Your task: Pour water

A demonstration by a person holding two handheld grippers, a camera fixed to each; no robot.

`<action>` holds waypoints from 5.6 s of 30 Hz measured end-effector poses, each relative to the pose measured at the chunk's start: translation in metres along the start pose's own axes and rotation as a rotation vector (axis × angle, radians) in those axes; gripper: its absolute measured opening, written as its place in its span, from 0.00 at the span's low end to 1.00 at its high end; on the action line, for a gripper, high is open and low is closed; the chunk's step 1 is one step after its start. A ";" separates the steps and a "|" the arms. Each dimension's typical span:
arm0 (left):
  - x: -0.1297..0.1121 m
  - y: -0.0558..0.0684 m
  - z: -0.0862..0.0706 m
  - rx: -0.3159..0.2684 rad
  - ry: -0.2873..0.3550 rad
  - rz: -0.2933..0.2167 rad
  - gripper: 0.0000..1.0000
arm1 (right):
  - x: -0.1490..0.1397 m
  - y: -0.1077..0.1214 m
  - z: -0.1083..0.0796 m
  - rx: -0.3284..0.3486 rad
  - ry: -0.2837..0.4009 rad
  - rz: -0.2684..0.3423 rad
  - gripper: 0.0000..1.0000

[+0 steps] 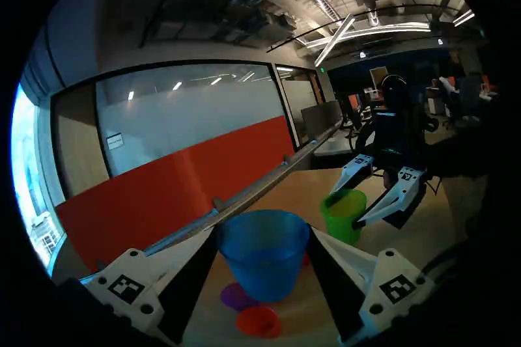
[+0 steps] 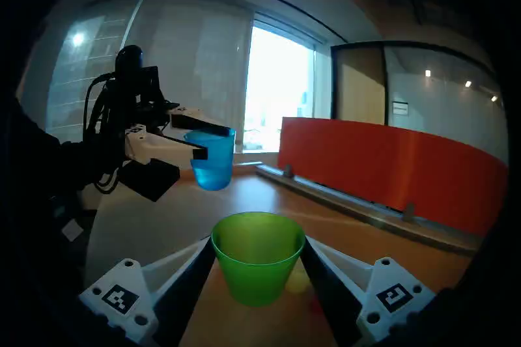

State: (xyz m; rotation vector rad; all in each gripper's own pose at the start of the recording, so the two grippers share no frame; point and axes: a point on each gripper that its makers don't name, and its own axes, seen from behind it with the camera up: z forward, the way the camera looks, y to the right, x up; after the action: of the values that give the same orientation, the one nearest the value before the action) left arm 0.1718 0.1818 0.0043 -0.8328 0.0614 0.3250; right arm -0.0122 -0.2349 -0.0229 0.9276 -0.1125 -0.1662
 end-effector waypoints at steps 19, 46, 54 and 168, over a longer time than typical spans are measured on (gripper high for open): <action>0.021 -0.004 0.006 0.044 0.024 0.203 0.90 | -0.007 -0.022 0.014 0.062 -0.002 0.029 0.91; 0.039 0.003 0.013 0.057 0.019 0.436 0.90 | -0.004 -0.044 0.036 0.140 0.003 0.050 0.91; 0.044 0.003 0.016 0.070 0.019 0.503 0.90 | -0.005 -0.045 0.040 0.154 0.006 0.055 0.92; 0.079 0.005 0.029 0.128 0.052 0.986 0.90 | 0.011 -0.050 0.051 0.179 0.016 0.036 0.91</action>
State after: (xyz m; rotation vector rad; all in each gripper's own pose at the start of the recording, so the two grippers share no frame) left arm 0.2433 0.2271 0.0061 -0.6324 0.5453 1.2109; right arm -0.0142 -0.3067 -0.0321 1.1045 -0.1307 -0.1165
